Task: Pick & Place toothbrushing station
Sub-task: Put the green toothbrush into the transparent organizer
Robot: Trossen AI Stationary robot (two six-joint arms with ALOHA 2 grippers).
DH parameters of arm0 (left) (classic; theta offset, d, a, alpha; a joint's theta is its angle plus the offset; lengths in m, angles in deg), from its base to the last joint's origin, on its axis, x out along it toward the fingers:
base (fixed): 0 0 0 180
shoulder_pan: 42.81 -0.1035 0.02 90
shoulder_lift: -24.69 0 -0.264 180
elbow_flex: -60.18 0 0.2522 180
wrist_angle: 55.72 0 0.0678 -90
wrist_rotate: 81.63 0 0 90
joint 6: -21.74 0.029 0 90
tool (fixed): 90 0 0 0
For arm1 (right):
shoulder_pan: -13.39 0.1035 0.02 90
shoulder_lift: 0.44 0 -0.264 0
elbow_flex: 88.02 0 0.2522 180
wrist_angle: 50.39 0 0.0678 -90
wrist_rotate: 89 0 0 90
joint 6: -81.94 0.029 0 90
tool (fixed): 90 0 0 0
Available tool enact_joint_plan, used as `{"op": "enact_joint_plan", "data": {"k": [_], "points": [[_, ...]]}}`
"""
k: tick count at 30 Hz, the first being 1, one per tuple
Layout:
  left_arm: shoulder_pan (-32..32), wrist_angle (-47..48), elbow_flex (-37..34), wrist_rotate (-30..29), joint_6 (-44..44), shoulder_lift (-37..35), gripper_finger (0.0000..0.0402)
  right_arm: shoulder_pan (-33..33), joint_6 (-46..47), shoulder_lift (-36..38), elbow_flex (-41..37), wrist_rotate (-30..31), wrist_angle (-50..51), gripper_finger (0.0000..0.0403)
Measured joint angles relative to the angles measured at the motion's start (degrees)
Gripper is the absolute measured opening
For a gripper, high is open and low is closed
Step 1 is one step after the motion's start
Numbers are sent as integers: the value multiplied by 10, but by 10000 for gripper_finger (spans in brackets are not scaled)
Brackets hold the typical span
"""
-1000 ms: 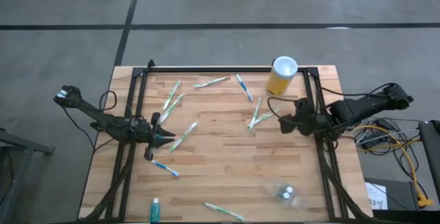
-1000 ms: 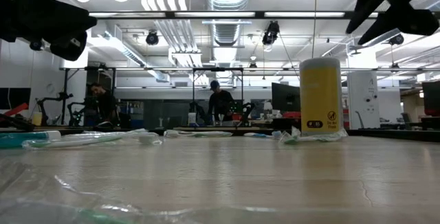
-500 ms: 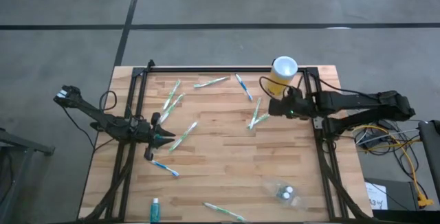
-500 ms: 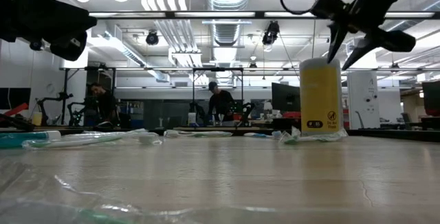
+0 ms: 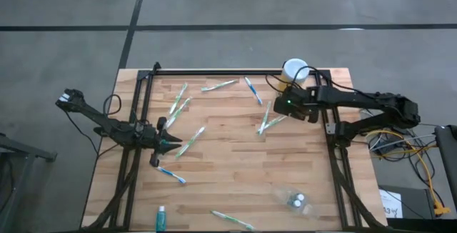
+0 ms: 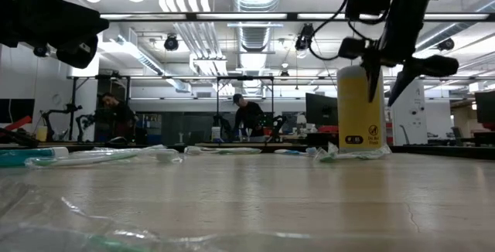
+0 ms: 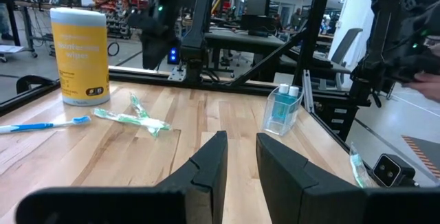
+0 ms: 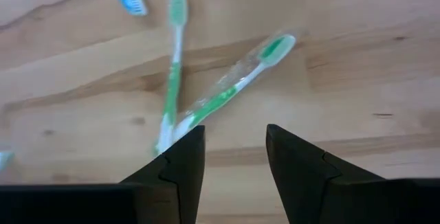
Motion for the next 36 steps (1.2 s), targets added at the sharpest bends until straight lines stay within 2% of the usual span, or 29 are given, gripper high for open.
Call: {"op": "enact_joint_plan", "data": {"k": [4,12,20,27,36], "points": [[0,0,0,0,0,0,83,-17,1,-35,0,-6,-1,150],[0,0,0,0,0,0,83,-43,70,-87,0,-31,-6,148],[0,0,0,0,0,0,83,-58,142,-124,0,-30,-28,147],[0,0,0,0,0,0,83,-61,150,-159,0,4,-30,139],[0,0,0,0,0,0,83,-61,177,-212,0,16,-33,139]]}}
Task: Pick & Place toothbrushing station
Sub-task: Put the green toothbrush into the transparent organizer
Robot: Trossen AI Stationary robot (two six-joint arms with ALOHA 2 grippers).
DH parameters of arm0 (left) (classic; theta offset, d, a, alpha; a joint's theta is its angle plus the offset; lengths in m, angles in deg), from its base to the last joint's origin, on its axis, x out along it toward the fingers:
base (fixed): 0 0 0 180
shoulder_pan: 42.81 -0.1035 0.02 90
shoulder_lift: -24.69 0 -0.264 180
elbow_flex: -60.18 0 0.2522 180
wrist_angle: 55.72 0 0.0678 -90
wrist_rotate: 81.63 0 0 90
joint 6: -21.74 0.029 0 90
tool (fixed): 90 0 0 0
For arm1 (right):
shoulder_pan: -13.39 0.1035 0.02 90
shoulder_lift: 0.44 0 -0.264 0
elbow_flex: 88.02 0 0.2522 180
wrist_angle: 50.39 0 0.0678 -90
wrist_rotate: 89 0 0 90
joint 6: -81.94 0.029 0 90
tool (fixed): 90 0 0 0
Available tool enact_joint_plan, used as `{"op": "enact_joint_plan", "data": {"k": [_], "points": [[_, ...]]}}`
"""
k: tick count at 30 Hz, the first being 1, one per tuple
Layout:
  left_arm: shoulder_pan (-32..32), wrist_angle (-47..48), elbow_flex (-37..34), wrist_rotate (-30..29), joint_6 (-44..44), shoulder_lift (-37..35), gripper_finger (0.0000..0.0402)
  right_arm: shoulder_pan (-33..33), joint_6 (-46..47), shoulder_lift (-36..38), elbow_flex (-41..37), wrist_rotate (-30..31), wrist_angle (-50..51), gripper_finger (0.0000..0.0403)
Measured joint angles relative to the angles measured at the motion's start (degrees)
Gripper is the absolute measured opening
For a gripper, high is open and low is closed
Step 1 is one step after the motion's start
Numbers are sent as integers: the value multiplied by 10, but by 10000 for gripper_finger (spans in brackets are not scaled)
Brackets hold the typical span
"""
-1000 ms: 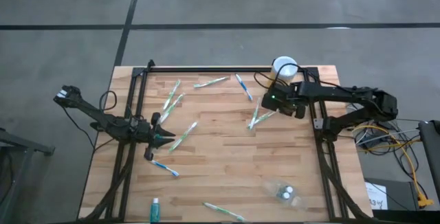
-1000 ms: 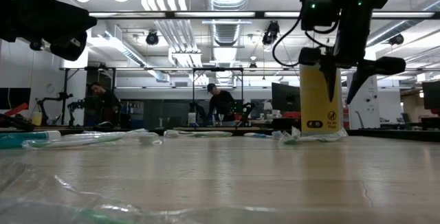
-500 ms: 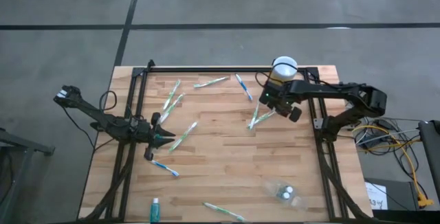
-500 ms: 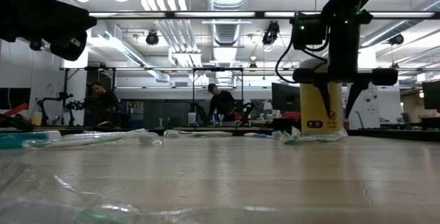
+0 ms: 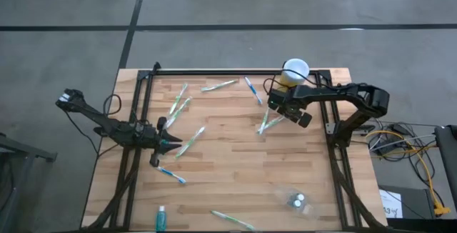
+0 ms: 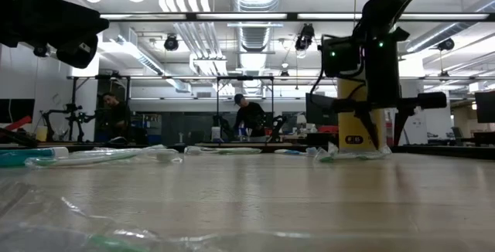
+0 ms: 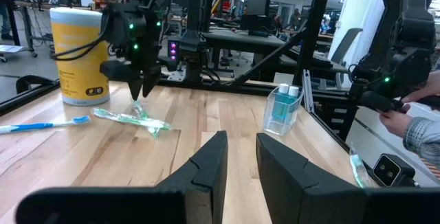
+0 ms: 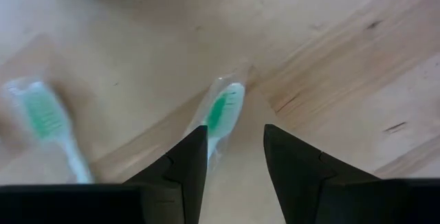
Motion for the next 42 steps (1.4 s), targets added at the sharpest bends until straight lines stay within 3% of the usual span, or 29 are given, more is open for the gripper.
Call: {"op": "enact_joint_plan", "data": {"k": [13,28,42], "points": [[0,0,0,0,0,0,83,-3,-44,-33,2,1,-18,111],[0,0,0,0,0,0,83,-3,-102,-30,2,-2,-42,16],[0,0,0,0,0,0,83,-2,-130,28,2,17,-43,8]]}}
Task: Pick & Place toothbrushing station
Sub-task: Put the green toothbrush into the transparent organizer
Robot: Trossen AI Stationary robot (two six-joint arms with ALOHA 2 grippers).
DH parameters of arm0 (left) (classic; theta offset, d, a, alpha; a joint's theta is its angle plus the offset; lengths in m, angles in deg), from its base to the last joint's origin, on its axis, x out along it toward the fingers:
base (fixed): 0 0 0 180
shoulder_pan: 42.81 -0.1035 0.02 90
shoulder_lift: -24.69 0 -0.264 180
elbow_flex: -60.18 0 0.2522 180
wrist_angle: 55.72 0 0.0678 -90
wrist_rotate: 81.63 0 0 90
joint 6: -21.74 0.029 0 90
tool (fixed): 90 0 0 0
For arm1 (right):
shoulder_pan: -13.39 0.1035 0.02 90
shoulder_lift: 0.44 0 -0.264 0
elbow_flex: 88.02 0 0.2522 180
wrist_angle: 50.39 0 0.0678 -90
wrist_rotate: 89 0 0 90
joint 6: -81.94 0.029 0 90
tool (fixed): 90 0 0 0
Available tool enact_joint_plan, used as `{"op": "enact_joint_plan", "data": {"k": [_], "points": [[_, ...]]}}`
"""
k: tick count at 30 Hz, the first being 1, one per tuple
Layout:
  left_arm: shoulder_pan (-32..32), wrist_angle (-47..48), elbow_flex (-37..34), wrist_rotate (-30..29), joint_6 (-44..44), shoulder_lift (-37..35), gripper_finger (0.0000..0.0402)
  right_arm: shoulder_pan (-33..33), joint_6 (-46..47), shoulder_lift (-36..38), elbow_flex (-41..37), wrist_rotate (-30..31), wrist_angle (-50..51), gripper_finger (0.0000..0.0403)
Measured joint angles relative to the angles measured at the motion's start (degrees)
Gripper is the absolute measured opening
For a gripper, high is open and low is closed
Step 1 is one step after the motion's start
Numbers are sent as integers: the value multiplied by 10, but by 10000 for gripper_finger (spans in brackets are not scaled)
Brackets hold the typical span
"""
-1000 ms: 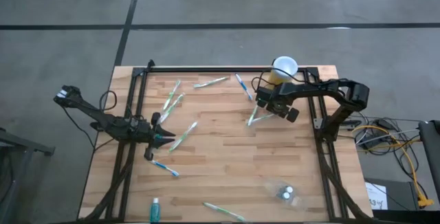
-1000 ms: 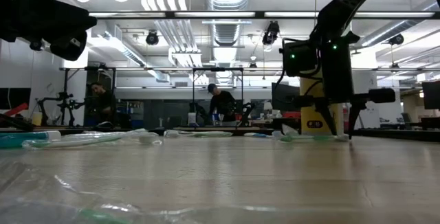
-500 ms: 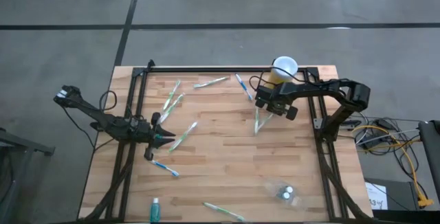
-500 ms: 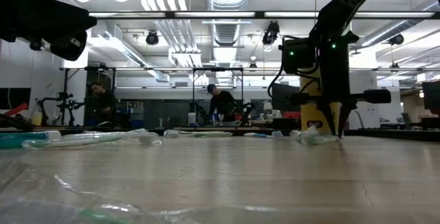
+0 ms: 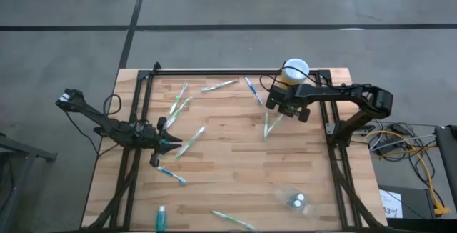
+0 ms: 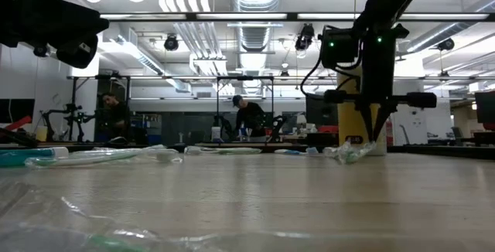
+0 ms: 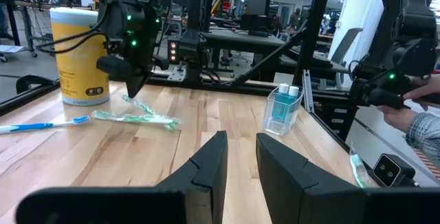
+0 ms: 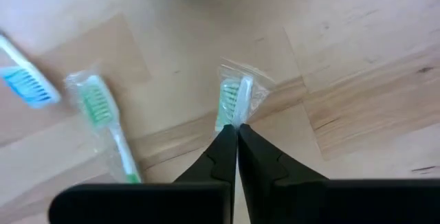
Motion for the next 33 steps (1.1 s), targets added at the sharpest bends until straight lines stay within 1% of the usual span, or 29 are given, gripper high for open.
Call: {"op": "enact_joint_plan", "data": {"k": [9,13,19,22,25,33], "points": [[0,0,0,0,0,0,83,7,-22,61,0,16,0,8],[0,0,0,0,0,0,83,14,-64,102,0,32,-1,8],[0,0,0,0,0,0,83,36,-124,179,0,74,-1,8],[0,0,0,0,0,0,83,50,-134,215,0,109,-2,8],[0,0,0,0,0,0,83,65,-144,245,0,118,-3,8],[0,0,0,0,0,0,83,133,-304,305,0,119,-61,8]]}}
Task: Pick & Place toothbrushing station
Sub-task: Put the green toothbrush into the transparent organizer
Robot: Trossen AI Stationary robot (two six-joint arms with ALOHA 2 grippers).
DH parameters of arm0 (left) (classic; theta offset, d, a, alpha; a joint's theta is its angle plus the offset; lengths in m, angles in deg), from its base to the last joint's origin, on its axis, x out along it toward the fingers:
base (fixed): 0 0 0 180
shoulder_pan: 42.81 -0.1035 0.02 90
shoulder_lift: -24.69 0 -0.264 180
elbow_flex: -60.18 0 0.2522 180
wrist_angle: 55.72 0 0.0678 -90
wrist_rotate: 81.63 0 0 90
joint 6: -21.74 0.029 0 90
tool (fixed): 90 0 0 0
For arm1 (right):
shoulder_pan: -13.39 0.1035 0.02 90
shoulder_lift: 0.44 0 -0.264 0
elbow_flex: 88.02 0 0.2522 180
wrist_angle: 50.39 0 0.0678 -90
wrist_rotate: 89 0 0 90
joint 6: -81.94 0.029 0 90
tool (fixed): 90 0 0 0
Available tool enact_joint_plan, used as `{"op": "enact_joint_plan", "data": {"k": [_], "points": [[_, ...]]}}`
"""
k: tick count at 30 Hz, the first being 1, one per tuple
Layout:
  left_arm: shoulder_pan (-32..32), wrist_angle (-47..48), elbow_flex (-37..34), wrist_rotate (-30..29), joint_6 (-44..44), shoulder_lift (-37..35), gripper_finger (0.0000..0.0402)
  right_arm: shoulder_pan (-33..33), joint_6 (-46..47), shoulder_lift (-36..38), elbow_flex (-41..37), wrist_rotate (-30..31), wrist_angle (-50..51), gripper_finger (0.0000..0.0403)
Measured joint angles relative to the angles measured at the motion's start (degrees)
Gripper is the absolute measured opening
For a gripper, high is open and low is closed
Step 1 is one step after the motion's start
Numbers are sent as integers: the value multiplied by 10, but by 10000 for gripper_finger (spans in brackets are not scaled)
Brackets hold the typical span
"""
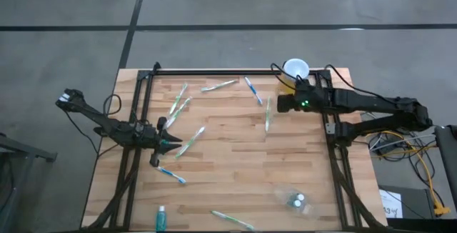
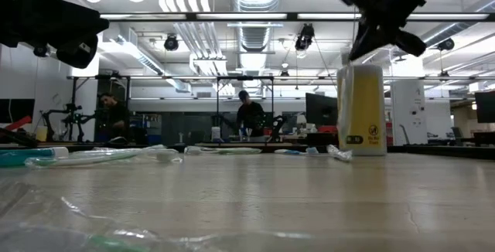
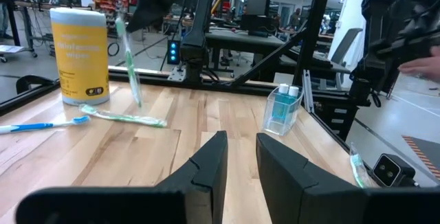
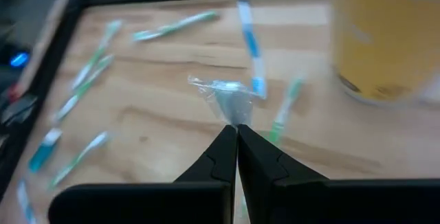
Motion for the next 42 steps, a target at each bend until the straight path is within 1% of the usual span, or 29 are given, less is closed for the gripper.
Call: {"op": "enact_joint_plan", "data": {"k": [3,7,9,13,17,19,34,38,42], "points": [[0,0,0,0,0,0,83,36,-45,19,0,16,-12,8],[0,0,0,0,0,0,83,96,-68,44,0,45,-14,8],[0,0,0,0,0,0,83,128,-75,56,0,48,-15,8],[0,0,0,0,0,0,83,203,-98,73,0,89,-28,8],[0,0,0,0,0,0,83,282,-153,88,0,135,-35,8],[0,0,0,0,0,0,83,316,-169,94,0,138,-35,8],[0,0,0,0,0,0,83,569,-191,113,0,150,-48,8],[0,0,0,0,0,0,83,620,-206,112,0,151,-75,8],[0,0,0,0,0,0,83,650,-230,111,0,171,-97,8]]}}
